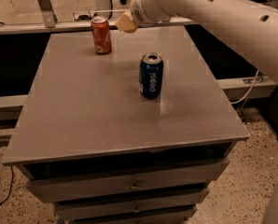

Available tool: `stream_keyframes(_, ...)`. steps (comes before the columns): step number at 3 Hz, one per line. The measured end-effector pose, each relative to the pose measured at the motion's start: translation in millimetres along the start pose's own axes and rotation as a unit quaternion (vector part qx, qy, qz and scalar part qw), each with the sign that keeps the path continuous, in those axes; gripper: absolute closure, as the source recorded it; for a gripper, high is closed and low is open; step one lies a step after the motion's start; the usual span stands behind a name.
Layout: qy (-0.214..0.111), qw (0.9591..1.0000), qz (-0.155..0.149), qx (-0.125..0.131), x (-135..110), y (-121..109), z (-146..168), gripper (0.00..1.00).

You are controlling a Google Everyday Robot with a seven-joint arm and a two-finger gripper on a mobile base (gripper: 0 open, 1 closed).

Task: Move orange near pepsi can

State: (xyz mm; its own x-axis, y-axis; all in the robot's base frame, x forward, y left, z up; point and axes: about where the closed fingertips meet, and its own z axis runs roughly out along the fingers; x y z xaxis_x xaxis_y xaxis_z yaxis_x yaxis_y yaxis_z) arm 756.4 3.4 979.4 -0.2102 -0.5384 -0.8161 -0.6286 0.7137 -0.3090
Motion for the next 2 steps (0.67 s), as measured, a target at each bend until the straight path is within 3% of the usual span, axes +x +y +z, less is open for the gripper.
stream_keyframes(1,-0.024,0.9997,-0.007,-0.004,0,-15,-33,1.0)
stream_keyframes(2,-0.057,0.998,0.0,-0.027,9,-34,-67,1.0)
